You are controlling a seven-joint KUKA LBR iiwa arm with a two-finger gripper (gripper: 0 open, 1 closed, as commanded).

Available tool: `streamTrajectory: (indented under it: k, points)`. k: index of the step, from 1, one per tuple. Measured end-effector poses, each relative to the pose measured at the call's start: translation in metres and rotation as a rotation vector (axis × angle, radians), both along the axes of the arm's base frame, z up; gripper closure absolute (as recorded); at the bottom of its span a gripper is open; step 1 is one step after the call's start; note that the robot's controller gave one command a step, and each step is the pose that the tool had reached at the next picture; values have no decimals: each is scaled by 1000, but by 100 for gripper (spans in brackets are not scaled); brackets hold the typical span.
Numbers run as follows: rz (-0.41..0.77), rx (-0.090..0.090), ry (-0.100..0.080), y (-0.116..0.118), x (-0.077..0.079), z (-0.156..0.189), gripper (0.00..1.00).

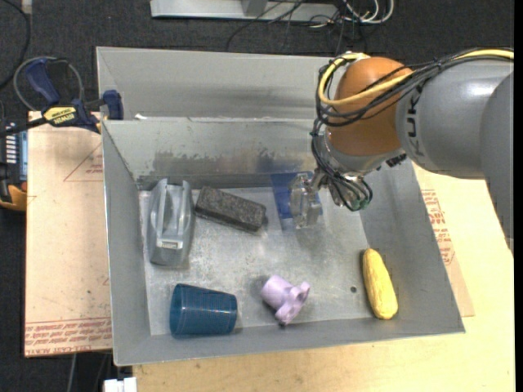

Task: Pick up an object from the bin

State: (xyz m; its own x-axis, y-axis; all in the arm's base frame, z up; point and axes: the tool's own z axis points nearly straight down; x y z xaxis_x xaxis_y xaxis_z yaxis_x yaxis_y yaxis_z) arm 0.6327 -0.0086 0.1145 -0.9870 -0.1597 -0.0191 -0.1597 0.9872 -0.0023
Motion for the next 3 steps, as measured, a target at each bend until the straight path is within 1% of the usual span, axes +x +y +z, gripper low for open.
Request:
streamTrajectory:
  k: [1,2,3]
  points:
    - [-189,3,4,0,-5,-12,100]
    - [-177,3,3,-1,-3,-13,100]
    - [-71,4,2,-13,4,-10,100]
